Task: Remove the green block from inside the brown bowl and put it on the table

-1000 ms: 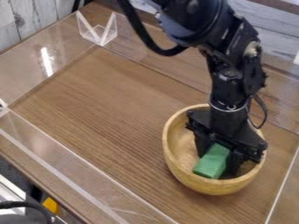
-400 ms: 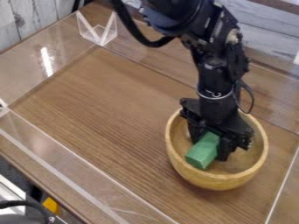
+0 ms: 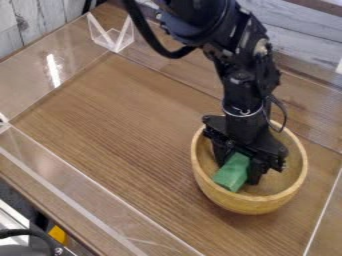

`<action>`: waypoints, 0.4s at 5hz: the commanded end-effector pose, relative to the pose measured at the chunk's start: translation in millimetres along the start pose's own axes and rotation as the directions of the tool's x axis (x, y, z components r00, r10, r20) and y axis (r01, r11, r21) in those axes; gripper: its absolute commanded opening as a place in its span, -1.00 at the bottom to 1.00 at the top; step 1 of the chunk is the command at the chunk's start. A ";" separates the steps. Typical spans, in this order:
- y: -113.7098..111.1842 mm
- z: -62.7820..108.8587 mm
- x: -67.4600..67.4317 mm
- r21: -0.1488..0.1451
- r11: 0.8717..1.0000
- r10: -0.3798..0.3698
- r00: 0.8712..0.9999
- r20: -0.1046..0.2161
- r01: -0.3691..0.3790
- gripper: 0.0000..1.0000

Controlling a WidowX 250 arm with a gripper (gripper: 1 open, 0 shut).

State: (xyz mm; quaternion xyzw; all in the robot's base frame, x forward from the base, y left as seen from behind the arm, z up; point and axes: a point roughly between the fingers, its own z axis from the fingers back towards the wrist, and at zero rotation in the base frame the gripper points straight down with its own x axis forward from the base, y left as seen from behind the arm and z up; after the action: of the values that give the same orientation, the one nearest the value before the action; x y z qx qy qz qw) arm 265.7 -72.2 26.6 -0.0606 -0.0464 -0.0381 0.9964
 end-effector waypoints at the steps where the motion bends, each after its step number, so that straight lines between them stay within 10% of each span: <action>1: -1.6 4.5 3.1 0.001 1.000 0.015 1.000 0.028 -0.015 -1.00; 2: -3.2 4.2 1.4 0.003 1.000 0.030 0.999 0.029 -0.030 -1.00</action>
State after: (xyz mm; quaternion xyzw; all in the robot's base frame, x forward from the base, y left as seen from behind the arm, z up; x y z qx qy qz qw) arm 263.7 -73.6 25.4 -0.0586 -0.0474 -0.0225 0.9969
